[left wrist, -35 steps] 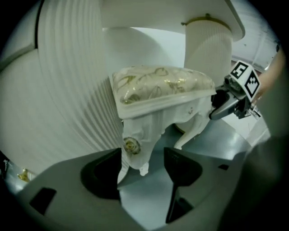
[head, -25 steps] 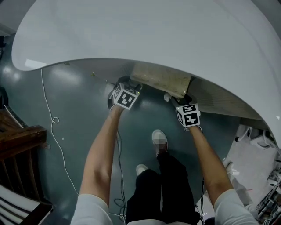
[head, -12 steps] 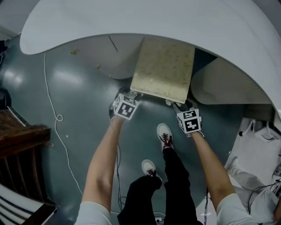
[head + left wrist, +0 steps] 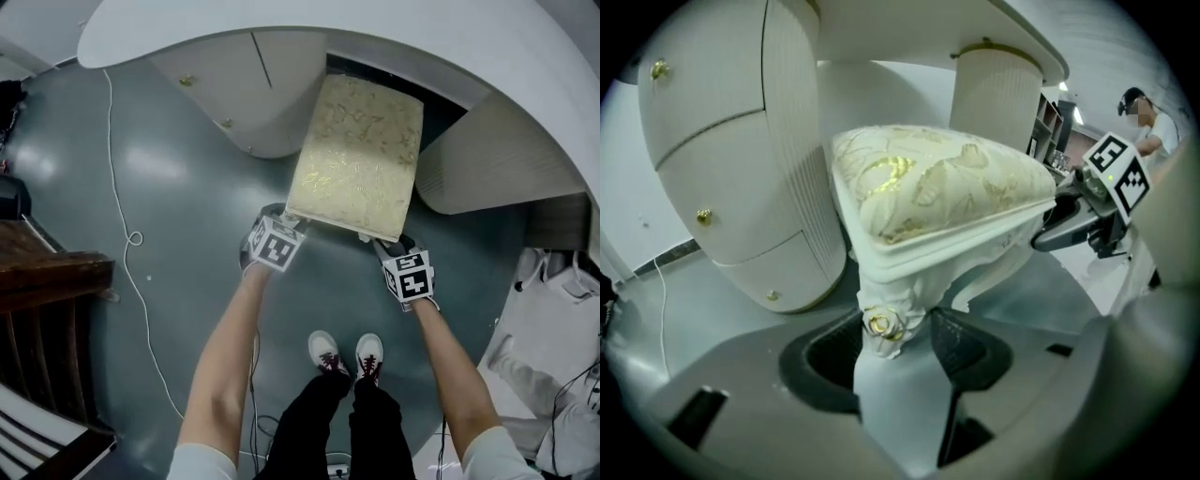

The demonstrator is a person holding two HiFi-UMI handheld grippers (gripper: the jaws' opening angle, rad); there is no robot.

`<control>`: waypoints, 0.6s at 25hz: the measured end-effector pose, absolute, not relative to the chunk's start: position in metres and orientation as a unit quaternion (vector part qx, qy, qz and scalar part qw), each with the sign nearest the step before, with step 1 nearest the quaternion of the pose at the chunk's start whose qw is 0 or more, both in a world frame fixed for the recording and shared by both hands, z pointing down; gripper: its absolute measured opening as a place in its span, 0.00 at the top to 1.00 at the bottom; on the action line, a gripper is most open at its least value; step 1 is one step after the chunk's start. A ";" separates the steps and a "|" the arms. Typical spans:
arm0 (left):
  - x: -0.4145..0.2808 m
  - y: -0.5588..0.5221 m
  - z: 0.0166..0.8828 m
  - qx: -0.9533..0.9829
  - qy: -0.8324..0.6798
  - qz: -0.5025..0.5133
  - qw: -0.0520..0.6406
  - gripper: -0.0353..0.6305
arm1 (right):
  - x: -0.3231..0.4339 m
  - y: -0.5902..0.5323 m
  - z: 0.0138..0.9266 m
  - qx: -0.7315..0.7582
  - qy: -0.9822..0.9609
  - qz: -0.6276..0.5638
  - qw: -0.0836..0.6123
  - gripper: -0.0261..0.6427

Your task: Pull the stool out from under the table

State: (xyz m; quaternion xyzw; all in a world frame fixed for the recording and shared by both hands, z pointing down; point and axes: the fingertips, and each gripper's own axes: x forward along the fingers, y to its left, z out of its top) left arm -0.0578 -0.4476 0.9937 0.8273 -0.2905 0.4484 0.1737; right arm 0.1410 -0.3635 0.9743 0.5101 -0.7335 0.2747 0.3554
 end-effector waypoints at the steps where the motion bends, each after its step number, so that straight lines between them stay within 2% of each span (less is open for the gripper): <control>1: -0.061 -0.438 0.994 0.825 -0.291 0.451 0.177 0.59 | 0.138 -0.355 0.974 0.507 -0.734 0.278 0.357 0.62; 15: -0.108 -0.310 0.991 0.798 -0.307 0.472 0.215 0.59 | 0.096 -0.239 0.966 0.428 -0.761 0.277 0.401 0.62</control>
